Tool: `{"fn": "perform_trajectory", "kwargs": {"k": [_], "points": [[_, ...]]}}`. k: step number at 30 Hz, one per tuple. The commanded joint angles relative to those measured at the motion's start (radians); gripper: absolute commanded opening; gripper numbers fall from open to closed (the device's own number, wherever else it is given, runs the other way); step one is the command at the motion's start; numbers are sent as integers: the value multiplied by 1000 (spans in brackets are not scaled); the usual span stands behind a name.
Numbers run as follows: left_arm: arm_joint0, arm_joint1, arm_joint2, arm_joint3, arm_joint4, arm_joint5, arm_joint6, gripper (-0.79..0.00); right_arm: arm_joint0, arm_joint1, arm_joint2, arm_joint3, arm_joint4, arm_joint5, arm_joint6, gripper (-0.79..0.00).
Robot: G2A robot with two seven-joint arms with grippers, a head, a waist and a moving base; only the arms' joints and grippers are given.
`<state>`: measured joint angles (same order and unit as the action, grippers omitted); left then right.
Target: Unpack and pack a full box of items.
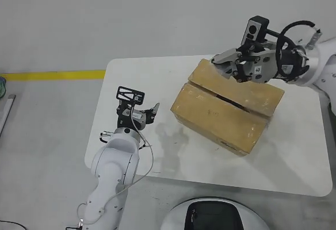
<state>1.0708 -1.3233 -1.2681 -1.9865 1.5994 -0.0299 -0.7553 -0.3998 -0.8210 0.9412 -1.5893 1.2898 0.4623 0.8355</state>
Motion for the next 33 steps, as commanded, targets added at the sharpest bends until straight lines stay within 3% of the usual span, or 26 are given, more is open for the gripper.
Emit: {"fn": "perform_trajectory", "kwargs": {"k": [1,15,23,33], "points": [[0,0,0,0,0,0,0,0,6,-10,-29,16,-22,3,-6,-785],[0,0,0,0,0,0,0,0,142,-116,-237,224,-198,5,-41,-785],[27,1,-7,-19,-15,-19,36,0,200,-172,-285,327,-202,-10,-15,-785],[40,-1,-20,-25,-6,-8,25,0,291,-252,-366,483,-239,44,30,-785]]}}
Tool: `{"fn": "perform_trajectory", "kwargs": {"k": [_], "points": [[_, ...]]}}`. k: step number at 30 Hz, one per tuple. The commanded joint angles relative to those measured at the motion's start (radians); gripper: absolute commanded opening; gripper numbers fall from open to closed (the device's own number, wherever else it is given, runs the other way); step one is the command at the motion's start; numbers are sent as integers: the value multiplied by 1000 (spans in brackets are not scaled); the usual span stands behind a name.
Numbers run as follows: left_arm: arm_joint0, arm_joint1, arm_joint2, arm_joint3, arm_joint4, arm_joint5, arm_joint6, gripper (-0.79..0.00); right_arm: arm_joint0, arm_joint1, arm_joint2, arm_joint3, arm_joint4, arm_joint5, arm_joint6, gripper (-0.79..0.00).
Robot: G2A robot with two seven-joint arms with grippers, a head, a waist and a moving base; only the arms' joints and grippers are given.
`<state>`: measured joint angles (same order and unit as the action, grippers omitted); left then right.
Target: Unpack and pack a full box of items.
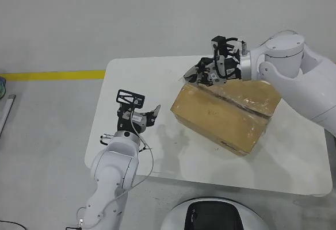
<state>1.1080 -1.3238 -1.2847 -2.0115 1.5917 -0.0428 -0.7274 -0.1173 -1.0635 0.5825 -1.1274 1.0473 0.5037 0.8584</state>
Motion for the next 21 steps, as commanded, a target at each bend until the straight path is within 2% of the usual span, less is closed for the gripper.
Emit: {"fn": "perform_trajectory", "kwargs": {"k": [1,12,13,14,21], "points": [[5,0,-6,-1,2,7,-5,0,19,-19,-18,38,-4,6,12,-785],[14,0,-24,-3,7,13,-11,0,93,-123,-114,207,-91,-21,67,-785],[14,0,-24,-3,7,13,-11,0,98,-131,-121,221,-99,-23,71,-677],[14,0,-24,-3,7,13,-11,0,103,-140,-127,235,-109,-25,74,-650],[14,0,-24,-3,7,13,-11,0,127,-194,-155,330,-145,-38,99,-585]]}}
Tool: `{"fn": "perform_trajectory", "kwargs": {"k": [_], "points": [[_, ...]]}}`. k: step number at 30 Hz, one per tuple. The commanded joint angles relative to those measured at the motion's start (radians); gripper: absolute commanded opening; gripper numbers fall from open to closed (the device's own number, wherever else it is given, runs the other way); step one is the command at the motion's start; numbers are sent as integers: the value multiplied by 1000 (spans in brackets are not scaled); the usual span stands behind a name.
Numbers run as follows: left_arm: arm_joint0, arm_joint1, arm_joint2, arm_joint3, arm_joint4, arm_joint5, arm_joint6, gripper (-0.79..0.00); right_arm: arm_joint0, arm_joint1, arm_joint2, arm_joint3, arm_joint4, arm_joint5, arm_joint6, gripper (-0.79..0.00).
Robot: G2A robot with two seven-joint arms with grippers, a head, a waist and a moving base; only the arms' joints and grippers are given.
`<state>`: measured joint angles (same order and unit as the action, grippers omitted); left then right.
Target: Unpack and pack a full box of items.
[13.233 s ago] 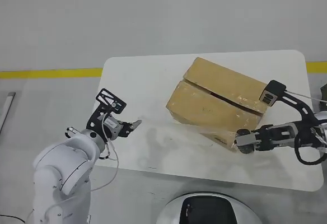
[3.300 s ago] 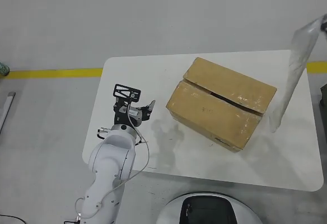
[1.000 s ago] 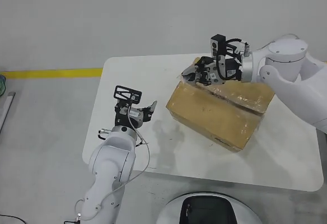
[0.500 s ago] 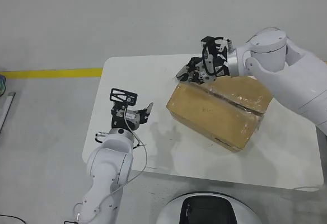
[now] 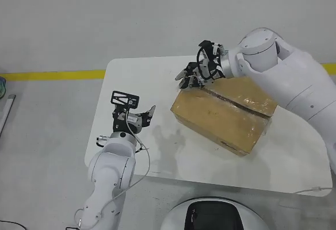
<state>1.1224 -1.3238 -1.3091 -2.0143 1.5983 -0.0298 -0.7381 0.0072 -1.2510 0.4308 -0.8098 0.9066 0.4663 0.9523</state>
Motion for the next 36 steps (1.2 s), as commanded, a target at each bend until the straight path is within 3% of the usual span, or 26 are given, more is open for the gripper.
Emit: {"fn": "perform_trajectory", "kwargs": {"k": [1,6,11,15,36], "points": [[0,0,0,0,0,0,0,0,6,-14,-7,25,-12,-2,9,-582],[0,0,0,0,0,0,0,0,19,-46,-16,86,-36,-15,30,-551],[0,0,0,0,0,0,0,0,35,-73,-13,145,-50,-20,38,-428],[0,0,0,0,0,0,0,0,45,-91,-7,182,-59,-26,43,0],[0,0,0,0,0,0,0,0,53,-135,152,268,126,-50,87,0]]}}
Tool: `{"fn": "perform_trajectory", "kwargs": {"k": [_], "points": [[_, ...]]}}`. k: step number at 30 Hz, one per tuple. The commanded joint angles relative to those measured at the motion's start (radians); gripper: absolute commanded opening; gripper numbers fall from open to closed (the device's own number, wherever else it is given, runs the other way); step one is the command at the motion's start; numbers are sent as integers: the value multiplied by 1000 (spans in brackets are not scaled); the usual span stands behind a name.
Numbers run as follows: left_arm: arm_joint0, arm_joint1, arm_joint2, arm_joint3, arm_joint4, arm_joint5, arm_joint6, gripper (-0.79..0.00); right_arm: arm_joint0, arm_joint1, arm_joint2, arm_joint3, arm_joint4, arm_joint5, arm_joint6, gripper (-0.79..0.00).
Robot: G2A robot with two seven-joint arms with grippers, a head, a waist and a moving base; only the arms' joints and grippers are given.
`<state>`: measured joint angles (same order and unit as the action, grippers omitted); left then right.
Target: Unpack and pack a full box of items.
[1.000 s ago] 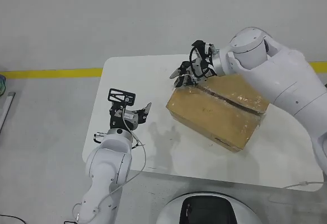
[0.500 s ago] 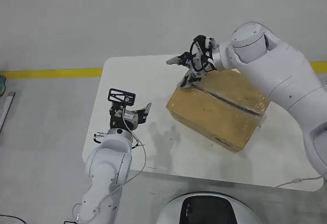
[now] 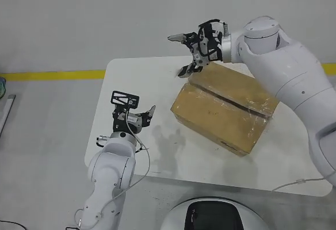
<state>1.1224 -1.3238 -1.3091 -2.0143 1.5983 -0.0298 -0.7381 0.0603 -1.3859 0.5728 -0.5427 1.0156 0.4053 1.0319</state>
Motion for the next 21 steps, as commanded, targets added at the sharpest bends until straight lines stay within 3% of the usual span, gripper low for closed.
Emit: {"fn": "perform_trajectory", "kwargs": {"k": [1,10,11,12,14,21], "points": [[0,0,0,0,0,0,0,0,0,-1,19,-1,26,15,9,0],[0,0,0,0,0,0,0,0,44,3,76,-49,30,16,78,0],[0,0,0,0,0,0,0,0,46,3,81,-56,28,16,87,-123],[0,0,0,0,0,0,0,0,50,5,84,-63,22,18,95,-394],[0,0,0,0,0,0,0,0,59,8,94,-78,13,23,117,-779],[0,0,0,0,0,0,0,0,90,25,128,-117,-28,51,184,-785]]}}
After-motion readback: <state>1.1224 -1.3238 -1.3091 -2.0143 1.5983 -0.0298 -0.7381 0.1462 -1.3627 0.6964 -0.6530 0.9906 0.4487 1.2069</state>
